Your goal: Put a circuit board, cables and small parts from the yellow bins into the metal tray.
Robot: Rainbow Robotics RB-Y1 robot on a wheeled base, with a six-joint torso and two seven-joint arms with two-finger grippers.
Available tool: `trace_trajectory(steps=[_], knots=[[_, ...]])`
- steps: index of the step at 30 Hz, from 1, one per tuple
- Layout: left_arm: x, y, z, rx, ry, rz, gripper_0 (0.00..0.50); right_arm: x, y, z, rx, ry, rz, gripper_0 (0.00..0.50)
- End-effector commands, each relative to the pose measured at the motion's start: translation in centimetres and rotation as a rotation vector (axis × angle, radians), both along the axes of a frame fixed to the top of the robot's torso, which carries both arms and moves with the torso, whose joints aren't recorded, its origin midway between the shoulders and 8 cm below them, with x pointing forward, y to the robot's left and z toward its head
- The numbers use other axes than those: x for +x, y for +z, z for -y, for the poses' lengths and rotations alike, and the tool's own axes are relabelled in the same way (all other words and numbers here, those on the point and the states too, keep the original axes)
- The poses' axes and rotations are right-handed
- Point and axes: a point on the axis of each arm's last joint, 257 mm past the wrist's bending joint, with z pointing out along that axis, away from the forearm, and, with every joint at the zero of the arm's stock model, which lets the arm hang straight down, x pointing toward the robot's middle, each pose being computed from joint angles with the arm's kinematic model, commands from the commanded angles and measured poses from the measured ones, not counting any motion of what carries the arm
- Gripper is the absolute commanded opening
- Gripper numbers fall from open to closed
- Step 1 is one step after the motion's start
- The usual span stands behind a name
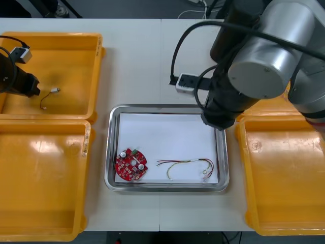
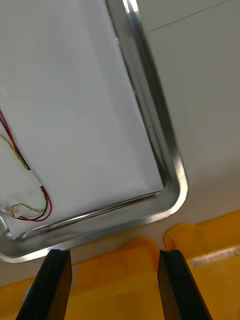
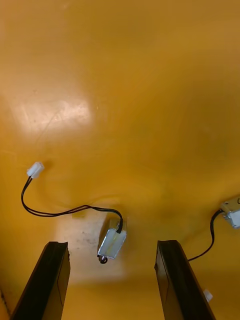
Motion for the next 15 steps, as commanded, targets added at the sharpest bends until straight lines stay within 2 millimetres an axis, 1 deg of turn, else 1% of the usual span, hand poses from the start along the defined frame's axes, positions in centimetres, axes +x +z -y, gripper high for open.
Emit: trace_trajectory(steps=[1, 2, 4, 5, 7, 8, 10, 11, 13, 15], knots=[[1.9, 3.8, -0.4, 0.066, -0.074, 0.062, 0.5, 3.1, 4.9, 1.6, 0.092, -0.109, 0.076, 0.5], [1.9, 3.7, -0.4, 0.064, -0.072, 0.062, 0.5, 3.4, 5.2, 2.0, 0.102, -0.127, 0.078, 0.5], [2.1, 3.3, -0.2, 0.058, -0.073, 0.07, 0.5, 4.6, 6.2, 3.5, 0.139, -0.187, 0.081, 0.5], [2.2, 3.3, -0.2, 0.059, -0.074, 0.071, 0.5, 4.8, 6.3, 3.8, 0.145, -0.201, 0.081, 0.5], [2.3, 2.8, 0.0, 0.054, -0.074, 0.073, 0.5, 5.9, 7.2, 5.5, 0.171, -0.259, 0.089, 0.5], [2.4, 2.8, 0.0, 0.051, -0.072, 0.077, 0.5, 6.1, 7.4, 5.8, 0.176, -0.271, 0.092, 0.5], [2.5, 2.3, 0.0, 0.052, -0.074, 0.077, 0.5, 7.0, 8.3, 7.7, 0.2, -0.332, 0.104, 0.5], [2.5, 2.4, 0.0, 0.052, -0.075, 0.079, 0.5, 7.3, 8.5, 8.1, 0.203, -0.345, 0.11, 0.5], [2.6, 2.3, 0.3, 0.045, -0.078, 0.081, 0.5, 8.0, 9.1, 9.8, 0.215, -0.396, 0.122, 0.5], [2.6, 2.2, 0.4, 0.042, -0.08, 0.08, 0.5, 8.4, 9.3, 10.8, 0.224, -0.432, 0.125, 0.5]])
